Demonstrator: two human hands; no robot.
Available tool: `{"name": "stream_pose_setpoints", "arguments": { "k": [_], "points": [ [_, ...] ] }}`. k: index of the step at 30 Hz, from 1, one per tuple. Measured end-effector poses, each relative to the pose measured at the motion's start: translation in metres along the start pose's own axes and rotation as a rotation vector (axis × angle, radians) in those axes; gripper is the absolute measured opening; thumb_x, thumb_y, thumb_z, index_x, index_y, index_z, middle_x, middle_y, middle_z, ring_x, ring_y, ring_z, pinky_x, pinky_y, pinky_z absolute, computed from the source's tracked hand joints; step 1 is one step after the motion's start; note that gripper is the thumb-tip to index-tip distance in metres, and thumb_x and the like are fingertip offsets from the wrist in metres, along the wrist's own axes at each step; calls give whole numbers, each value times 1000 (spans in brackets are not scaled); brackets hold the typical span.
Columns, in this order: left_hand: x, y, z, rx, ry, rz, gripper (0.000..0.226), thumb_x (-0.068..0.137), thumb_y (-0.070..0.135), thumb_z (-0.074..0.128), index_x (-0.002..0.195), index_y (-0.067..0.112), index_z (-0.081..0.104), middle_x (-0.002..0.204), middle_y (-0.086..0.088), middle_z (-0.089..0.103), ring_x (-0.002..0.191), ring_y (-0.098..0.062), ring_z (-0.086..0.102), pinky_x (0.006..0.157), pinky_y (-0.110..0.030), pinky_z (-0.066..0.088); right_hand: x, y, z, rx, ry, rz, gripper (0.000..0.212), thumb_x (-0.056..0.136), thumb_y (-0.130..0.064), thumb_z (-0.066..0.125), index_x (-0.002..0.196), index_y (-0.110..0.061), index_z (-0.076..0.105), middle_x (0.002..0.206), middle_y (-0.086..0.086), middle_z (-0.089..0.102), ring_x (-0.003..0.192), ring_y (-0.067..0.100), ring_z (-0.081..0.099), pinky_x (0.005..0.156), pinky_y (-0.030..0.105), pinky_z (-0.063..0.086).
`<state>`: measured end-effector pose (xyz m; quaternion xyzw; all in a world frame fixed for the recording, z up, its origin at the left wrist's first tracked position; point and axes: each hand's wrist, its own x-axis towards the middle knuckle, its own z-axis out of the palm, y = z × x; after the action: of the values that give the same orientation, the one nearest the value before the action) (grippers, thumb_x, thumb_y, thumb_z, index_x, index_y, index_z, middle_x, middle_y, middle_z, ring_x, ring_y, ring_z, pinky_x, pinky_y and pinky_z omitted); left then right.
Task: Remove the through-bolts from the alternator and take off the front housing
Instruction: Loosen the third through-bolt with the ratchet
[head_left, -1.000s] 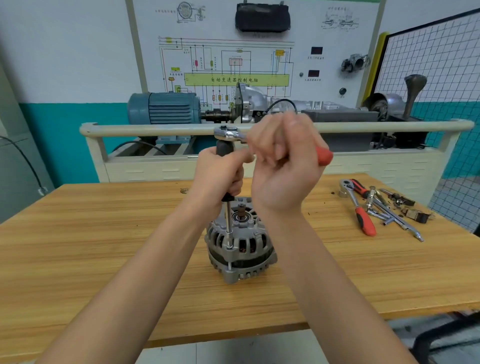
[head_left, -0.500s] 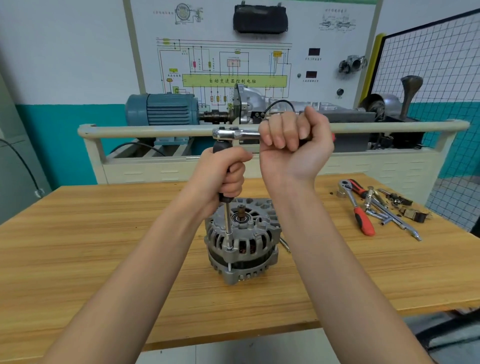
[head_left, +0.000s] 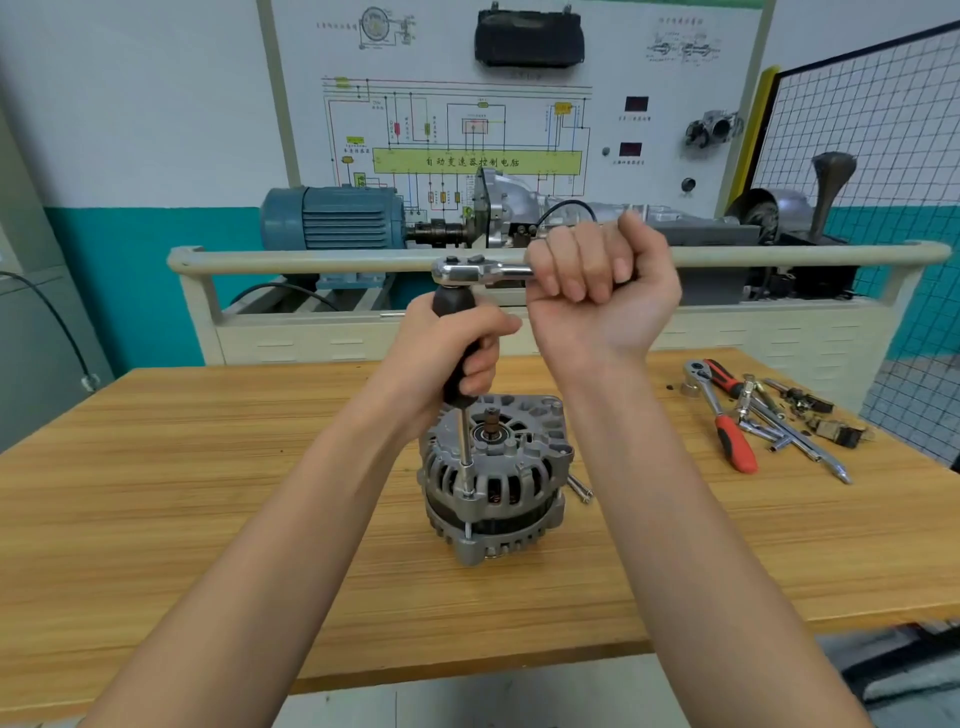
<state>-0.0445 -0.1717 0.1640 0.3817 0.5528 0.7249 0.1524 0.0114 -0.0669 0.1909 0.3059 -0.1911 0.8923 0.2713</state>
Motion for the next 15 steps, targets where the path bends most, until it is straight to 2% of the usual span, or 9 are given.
{"name": "stream_pose_setpoints", "arguments": {
  "k": [3, 6, 10, 13, 15],
  "points": [
    [-2, 6, -3, 48, -194, -43, 37, 78, 9, 62, 49, 15, 40, 40, 0, 32, 32, -14, 28, 42, -24, 21, 15, -4, -12, 241, 129, 187, 41, 80, -13, 42, 41, -15, 33, 34, -3, 26, 31, 13, 27, 40, 22, 22],
    [0, 7, 2, 45, -127, -92, 45, 87, 7, 58, 49, 14, 34, 36, 3, 28, 29, -11, 22, 40, -19, 17, 20, -2, -14, 259, 189, 191, 41, 81, -13, 42, 41, -15, 33, 34, -3, 26, 31, 13, 27, 39, 22, 22],
    [4, 2, 10, 7, 133, -73, 47, 89, 3, 51, 51, 17, 28, 37, 6, 22, 31, -9, 15, 37, -15, 16, 7, 1, -4, 48, 124, 20, 45, 85, -13, 40, 40, -16, 37, 36, -4, 27, 35, 12, 26, 40, 24, 27],
    [6, -1, 15, 22, 301, -33, 43, 87, 1, 51, 56, 19, 27, 38, 7, 22, 33, -11, 14, 39, -15, 16, -14, 12, 7, -252, -63, -178, 44, 89, -8, 39, 46, -15, 39, 40, -3, 31, 41, 14, 30, 47, 28, 32],
    [6, -1, 19, 37, 360, -16, 43, 87, 2, 54, 57, 19, 28, 38, 8, 23, 33, -10, 15, 38, -15, 16, -25, 21, 11, -480, -193, -368, 37, 86, -1, 39, 53, -18, 39, 43, -3, 34, 43, 15, 31, 49, 30, 29]
  ]
}}
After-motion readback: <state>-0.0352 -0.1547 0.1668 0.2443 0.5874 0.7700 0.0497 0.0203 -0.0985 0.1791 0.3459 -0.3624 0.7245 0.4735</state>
